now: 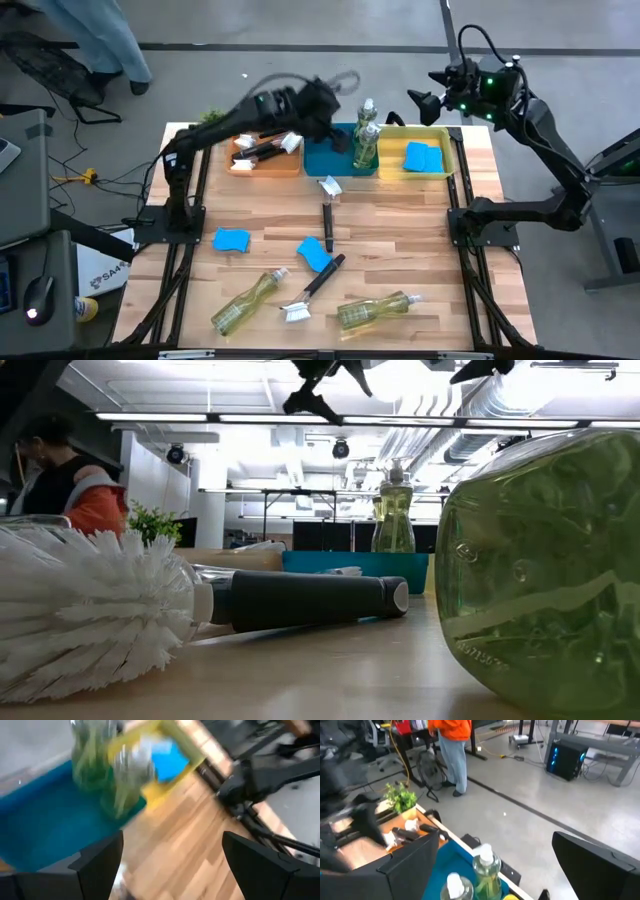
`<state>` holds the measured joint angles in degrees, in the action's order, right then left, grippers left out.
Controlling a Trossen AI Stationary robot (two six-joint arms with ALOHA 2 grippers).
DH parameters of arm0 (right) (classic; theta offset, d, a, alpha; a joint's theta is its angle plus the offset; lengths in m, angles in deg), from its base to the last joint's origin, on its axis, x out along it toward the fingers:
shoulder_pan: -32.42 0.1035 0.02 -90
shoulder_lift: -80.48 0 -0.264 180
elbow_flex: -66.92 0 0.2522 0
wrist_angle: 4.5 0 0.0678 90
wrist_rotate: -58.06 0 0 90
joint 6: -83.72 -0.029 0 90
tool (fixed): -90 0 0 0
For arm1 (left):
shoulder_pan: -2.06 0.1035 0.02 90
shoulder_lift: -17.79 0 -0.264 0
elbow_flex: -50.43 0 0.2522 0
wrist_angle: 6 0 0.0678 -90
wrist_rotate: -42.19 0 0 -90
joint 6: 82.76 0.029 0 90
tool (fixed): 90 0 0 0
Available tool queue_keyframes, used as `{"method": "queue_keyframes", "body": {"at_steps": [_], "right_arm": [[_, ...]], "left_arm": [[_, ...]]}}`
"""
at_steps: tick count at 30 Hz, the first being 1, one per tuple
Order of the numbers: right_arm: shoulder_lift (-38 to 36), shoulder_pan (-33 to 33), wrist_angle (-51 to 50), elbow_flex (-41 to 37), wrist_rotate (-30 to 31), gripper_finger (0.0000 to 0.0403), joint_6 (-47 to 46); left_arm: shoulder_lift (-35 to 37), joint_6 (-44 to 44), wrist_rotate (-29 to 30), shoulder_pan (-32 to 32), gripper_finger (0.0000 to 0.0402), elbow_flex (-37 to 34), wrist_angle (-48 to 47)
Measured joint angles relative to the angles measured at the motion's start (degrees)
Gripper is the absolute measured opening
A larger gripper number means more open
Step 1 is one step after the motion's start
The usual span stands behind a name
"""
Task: Pick & Place Kitchen Sink Supplies
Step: Put the cleaning brush into the orange bin
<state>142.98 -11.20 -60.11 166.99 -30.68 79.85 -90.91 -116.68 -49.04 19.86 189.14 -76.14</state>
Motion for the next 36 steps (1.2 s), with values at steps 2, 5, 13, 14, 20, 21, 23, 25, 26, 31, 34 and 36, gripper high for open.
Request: {"method": "queue_keyframes", "body": {"at_steps": [2, 5, 13, 14, 20, 21, 23, 25, 26, 31, 34, 36], "right_arm": [[0.0, 0.0, -0.9, 0.0, 0.0, 0.0385, 0.2], [-0.2, 0.0, -2.3, 0.0, -0.3, 0.0385, -0.1], [-1.5, 0.0, -4.8, 0.0, -1.5, 0.0385, -0.1], [-1.6, 0.0, -4.9, 0.0, -1.5, 0.0385, 0.0], [-1.9, -0.2, -7.1, 0.0, -1.8, 0.0385, 0.1], [-1.9, -0.2, -7.4, 0.0, -1.8, 0.0385, 0.2], [-1.9, -0.2, -7.5, 0.0, -1.8, 0.0385, 0.2], [-1.9, -0.2, -8.0, 0.0, -1.8, 0.0385, 0.4], [-1.9, -0.2, -8.2, 0.0, -1.9, 0.0385, 0.5], [-1.9, -0.2, -8.5, 0.0, -1.9, 0.0385, 1.4], [-1.9, -0.2, -8.5, 0.0, -1.9, 0.0385, 1.5], [-1.9, -0.2, -8.5, 0.0, -1.9, 0.0385, 1.7]], "left_arm": [[-0.4, -6.2, 4.6, -3.0, 0.0335, -0.1, -1.7], [-1.2, -14.2, 9.4, -6.7, 0.0335, 0.0, -2.9], [-6.2, -29.1, 9.4, -10.4, 0.0335, -3.6, -7.0], [-7.1, -30.4, 8.8, -10.4, 0.0335, -4.6, -8.7], [-11.2, -36.4, 5.4, -9.7, 0.0335, -10.2, -6.5], [-11.8, -36.8, 4.6, -9.4, 0.0335, -11.2, -6.6], [-12.9, -36.9, 2.0, -9.2, 0.0335, -13.4, -5.3], [-13.4, -36.9, -0.5, -9.1, 0.0335, -15.7, -3.0], [-13.7, -37.2, -1.1, -9.1, 0.0335, -16.9, -2.2], [-14.2, -40.0, -2.9, -9.5, 0.0335, -22.1, 1.5], [-14.2, -40.9, -3.0, -9.6, 0.0335, -25.5, 4.3], [-14.2, -40.9, -4.2, -9.6, 0.0335, -27.0, 6.0]]}}
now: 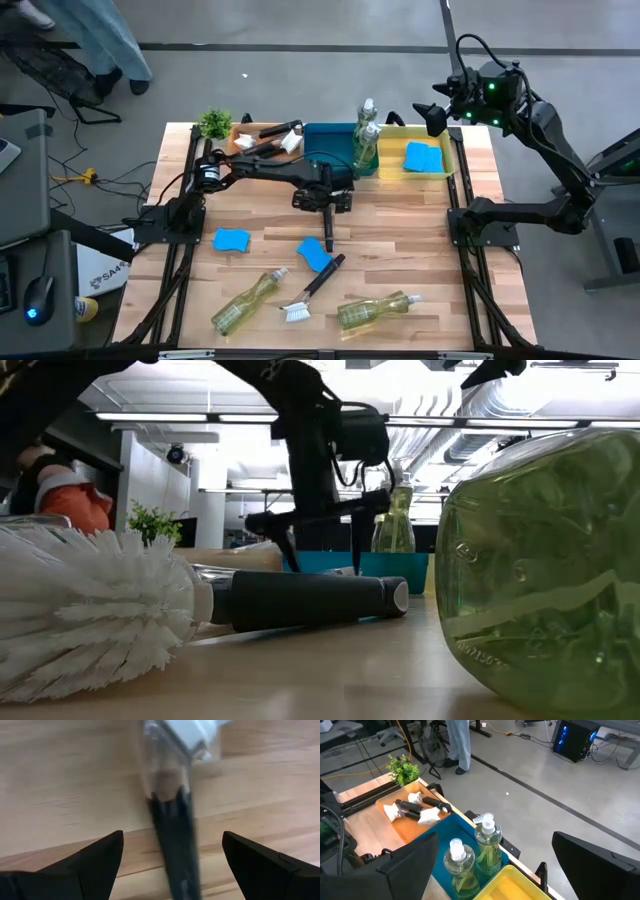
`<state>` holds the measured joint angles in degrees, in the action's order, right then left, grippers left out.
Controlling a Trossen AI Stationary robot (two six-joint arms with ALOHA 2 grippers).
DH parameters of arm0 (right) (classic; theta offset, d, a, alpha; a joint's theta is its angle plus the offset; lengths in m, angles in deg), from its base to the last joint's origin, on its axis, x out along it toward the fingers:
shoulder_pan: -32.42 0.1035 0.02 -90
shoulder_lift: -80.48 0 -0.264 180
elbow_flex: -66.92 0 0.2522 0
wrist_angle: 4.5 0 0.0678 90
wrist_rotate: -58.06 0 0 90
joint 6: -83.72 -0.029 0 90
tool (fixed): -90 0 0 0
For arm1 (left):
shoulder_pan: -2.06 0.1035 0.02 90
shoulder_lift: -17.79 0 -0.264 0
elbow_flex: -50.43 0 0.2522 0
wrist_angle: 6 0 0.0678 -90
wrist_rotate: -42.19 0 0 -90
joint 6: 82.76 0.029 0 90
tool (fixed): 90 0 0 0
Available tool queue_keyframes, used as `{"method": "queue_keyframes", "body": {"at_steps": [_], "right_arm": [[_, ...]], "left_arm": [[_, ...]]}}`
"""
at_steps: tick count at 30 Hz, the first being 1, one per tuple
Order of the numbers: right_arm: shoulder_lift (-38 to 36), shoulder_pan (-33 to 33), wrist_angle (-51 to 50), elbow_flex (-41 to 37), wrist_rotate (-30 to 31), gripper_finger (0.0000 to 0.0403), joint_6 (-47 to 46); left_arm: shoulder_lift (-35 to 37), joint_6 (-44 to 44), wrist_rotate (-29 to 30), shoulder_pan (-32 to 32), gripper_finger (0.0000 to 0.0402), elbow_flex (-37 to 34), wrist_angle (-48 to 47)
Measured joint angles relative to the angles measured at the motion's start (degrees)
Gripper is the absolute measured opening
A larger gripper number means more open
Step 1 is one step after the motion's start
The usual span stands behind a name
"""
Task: Pick & Place Kitchen Sink Supplies
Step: Put the cleaning brush into the orange bin
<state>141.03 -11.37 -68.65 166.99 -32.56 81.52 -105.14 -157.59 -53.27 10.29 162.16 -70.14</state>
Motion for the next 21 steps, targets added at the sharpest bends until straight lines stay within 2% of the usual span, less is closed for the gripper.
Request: {"method": "queue_keyframes", "body": {"at_steps": [4, 14, 21], "right_arm": [[0.0, 0.0, 0.0, 0.0, 0.0, 0.0385, 0.7], [0.0, 0.0, 0.0, 0.0, 0.0, 0.0385, 1.0], [0.0, 0.0, 0.0, 0.0, 0.0, 0.0385, 1.2]], "left_arm": [[0.1, -0.4, 0.4, 0.0, 0.0335, -3.0, 4.1], [0.1, -0.5, 2.8, 0.0, 0.033, -3.2, 4.0], [0.1, 0.0, 3.3, 0.0, 0.0257, -3.2, 4.5]]}}
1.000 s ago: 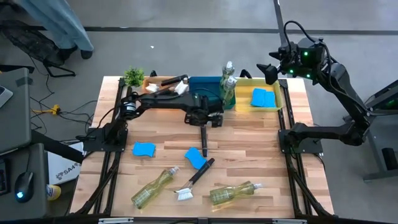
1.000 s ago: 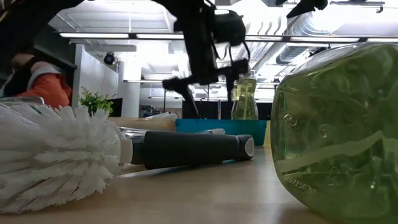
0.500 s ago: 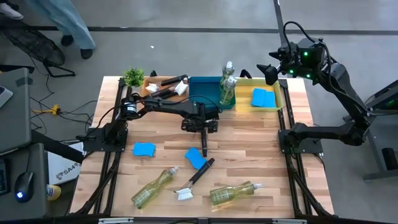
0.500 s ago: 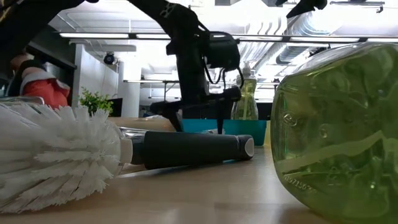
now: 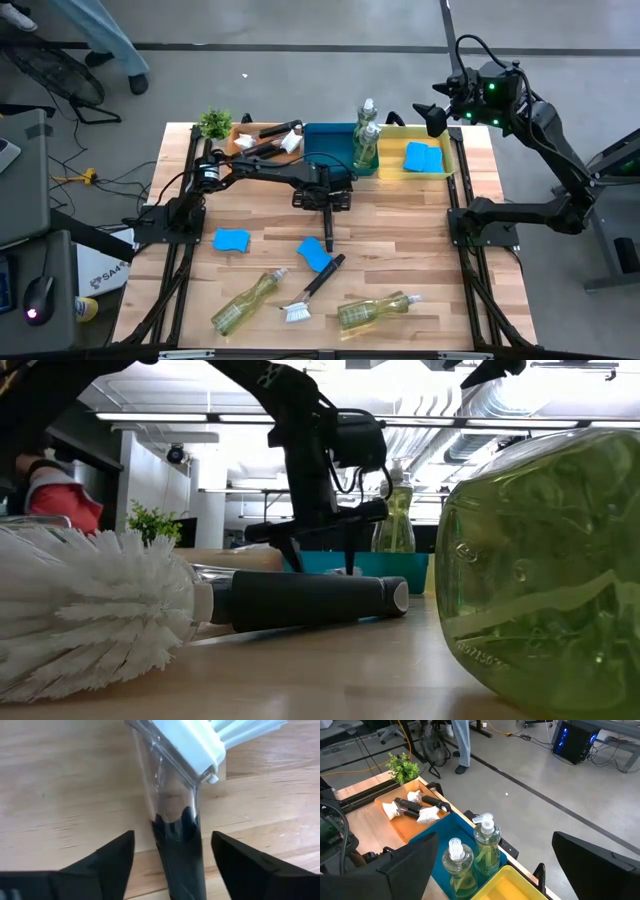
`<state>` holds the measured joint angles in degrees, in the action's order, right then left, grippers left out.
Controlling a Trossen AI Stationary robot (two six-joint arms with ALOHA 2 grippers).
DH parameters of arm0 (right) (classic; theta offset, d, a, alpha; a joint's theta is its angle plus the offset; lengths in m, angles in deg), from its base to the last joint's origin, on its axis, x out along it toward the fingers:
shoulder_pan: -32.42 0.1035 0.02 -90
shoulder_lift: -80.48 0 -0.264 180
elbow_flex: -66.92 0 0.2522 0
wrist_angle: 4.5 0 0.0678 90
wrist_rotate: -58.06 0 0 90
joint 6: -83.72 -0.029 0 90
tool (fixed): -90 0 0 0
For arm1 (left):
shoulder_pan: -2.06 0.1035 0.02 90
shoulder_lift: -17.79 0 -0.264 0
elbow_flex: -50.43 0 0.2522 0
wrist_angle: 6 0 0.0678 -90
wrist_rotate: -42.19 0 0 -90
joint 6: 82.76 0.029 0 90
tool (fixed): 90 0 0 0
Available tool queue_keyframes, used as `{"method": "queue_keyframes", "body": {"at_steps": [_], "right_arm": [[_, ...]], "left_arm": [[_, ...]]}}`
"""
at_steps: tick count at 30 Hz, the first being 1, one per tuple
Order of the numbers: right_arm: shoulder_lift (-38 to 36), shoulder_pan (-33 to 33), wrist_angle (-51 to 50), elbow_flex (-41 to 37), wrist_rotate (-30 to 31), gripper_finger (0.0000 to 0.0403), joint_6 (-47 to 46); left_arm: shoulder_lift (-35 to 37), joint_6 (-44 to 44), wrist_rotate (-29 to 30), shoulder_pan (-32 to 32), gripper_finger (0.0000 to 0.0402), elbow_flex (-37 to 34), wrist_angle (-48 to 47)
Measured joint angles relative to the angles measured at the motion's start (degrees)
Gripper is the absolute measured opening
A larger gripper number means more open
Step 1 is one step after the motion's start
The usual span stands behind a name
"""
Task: Pick & Place Kitchen Sink Supplies
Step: Put the cleaning brush into the orange bin
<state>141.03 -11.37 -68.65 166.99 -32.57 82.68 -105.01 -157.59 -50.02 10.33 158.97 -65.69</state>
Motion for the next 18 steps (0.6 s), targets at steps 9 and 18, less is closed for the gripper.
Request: {"method": "queue_keyframes", "body": {"at_steps": [9, 18], "right_arm": [[0.0, 0.0, 0.0, 0.0, 0.0, 0.0385, 0.0], [0.0, 0.0, -0.2, 0.0, 0.0, 0.0385, 0.0]], "left_arm": [[0.0, 1.1, 0.1, 0.0, 0.0175, 0.0, -0.1], [0.1, 3.2, 0.3, 0.0, 0.0094, 0.1, -0.7]]}}
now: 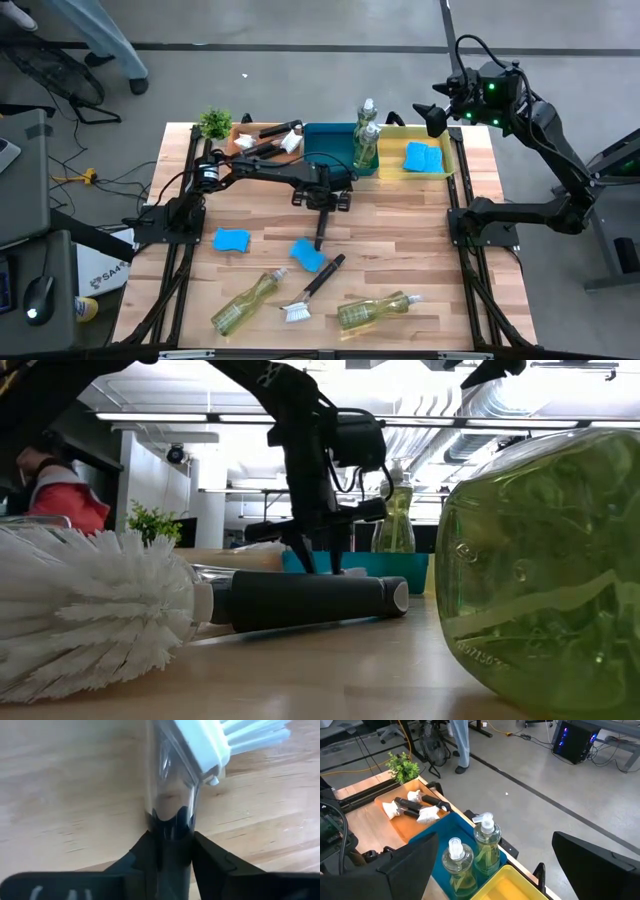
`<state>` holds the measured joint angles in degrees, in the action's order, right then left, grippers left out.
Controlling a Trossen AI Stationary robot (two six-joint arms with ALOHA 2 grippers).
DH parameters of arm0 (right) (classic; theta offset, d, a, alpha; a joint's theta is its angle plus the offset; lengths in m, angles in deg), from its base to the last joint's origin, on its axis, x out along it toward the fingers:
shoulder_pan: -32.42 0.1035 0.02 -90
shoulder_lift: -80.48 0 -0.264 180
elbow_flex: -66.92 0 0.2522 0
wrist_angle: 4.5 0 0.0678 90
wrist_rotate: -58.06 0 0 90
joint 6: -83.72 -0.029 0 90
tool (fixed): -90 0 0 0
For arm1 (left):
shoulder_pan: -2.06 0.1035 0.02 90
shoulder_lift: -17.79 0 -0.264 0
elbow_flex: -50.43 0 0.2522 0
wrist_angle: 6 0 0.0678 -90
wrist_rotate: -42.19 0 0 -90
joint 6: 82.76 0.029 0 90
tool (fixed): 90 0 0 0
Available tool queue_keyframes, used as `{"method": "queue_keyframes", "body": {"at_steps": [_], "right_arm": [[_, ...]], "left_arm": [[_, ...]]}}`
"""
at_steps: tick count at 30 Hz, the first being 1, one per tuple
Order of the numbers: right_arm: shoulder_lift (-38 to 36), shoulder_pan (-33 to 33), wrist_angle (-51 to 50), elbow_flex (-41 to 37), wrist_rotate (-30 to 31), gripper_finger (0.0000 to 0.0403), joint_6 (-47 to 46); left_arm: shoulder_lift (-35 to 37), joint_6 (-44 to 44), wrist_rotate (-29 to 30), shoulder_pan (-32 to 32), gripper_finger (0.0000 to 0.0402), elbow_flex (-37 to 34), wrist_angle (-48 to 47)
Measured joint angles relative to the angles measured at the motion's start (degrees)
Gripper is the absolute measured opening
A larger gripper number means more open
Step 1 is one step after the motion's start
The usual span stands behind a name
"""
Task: Pick & Place Kitchen Sink Supplies
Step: Put the cleaning brush into the orange bin
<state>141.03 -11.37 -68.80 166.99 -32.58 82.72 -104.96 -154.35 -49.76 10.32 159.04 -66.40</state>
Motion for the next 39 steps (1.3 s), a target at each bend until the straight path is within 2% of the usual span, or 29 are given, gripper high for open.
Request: {"method": "queue_keyframes", "body": {"at_steps": [18, 28, 32, 39], "right_arm": [[0.0, 0.0, -0.9, 0.0, 0.3, 0.0385, 1.0], [0.0, 0.0, -0.4, 0.0, 0.3, 0.0385, 0.5], [0.0, 0.0, 0.3, 0.0, 0.3, 0.0385, -0.2], [0.6, 0.0, 6.2, 0.0, 1.2, 0.0385, -3.9]], "left_arm": [[2.9, 16.0, -6.5, 0.0, 0.0084, 0.0, -3.2], [10.2, 24.7, -7.3, 0.0, 0.0084, 0.0, -4.2], [14.8, 30.7, -2.4, 0.0, 0.0084, 0.0, -7.8], [21.7, 50.2, 15.2, 2.9, 0.0084, 0.0, -14.1]]}}
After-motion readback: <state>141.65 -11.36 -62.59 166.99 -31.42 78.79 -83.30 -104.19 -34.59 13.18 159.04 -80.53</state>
